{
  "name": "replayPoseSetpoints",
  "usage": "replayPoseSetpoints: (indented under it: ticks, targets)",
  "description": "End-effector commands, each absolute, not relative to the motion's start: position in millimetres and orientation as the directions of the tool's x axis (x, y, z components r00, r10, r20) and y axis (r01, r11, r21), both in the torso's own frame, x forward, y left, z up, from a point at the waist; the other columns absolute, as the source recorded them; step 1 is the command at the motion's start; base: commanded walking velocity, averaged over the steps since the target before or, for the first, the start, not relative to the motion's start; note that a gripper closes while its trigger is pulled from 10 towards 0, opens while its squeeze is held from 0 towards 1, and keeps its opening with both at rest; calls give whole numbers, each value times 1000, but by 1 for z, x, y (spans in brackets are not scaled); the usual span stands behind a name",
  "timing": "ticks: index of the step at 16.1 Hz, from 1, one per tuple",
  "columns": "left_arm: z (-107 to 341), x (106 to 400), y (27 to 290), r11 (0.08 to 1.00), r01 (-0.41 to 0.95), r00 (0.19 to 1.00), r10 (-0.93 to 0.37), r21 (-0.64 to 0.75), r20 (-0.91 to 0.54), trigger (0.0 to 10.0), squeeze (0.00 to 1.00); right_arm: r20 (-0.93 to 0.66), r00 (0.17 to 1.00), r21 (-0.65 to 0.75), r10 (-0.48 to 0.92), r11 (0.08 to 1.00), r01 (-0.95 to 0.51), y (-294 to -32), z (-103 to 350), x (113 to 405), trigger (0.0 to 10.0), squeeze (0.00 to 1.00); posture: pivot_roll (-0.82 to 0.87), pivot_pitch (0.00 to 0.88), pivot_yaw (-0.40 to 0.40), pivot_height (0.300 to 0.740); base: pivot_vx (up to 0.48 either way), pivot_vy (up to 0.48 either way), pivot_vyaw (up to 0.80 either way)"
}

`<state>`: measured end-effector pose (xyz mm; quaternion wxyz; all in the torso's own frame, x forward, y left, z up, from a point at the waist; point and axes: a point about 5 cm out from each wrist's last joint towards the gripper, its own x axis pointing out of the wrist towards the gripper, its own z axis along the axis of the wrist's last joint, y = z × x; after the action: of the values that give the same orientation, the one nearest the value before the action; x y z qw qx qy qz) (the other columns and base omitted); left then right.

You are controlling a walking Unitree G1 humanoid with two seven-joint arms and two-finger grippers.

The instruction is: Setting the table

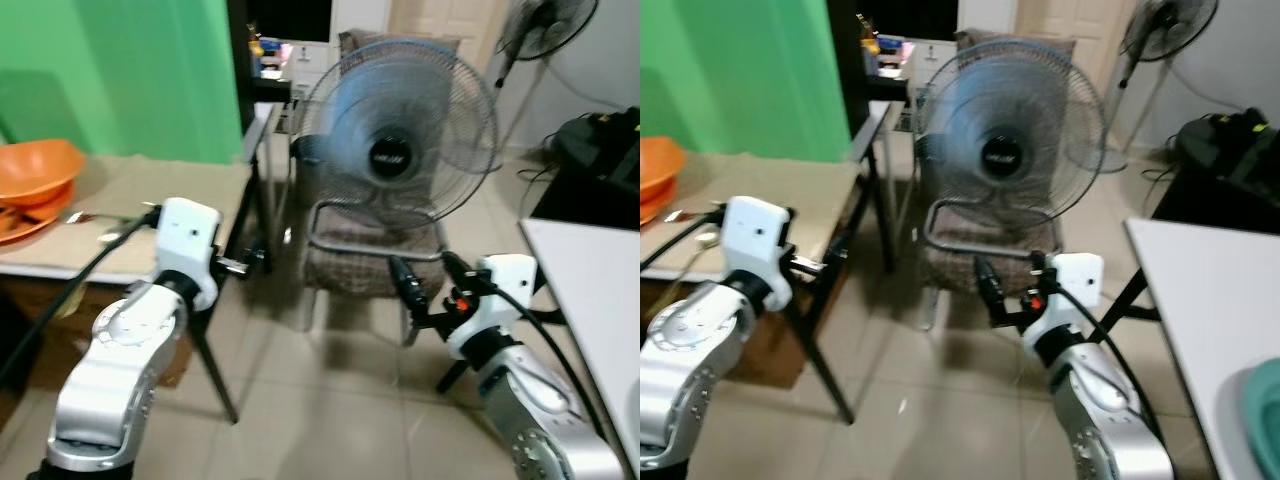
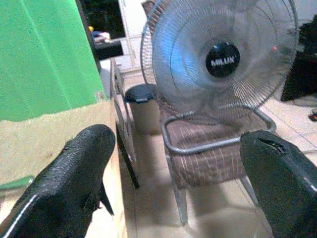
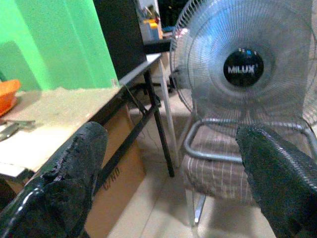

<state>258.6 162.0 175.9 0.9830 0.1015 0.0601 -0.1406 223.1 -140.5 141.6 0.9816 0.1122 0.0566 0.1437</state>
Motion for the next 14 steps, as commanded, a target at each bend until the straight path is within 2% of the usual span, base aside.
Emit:
replayPoseSetpoints:
  ticks: [1,4,9,14]
  targets:
    - [178,260,163,939,286,954,-261,189,-145,10000,0,-98,951,235,293,936,-263,-141,139,224,10000,0,96,0,-12,740,0,311,0]
    - [177,259,165,940,283,955,-257,192,-148,10000,0,-100,945,221,313,933,-285,-141,138,223,10000,0,101,0,-17,740,0,314,0]
    - [173,254,166,937,292,950,-262,192,-168,10000,0,-166,965,186,204,967,-172,-152,125,220,10000,0,90,0,-8,740,0,314,0]
    - [168,254,164,932,310,943,-277,186,-183,10000,0,-148,967,211,208,962,-174,-154,122,217,10000,0,87,0,2,740,0,315,0]
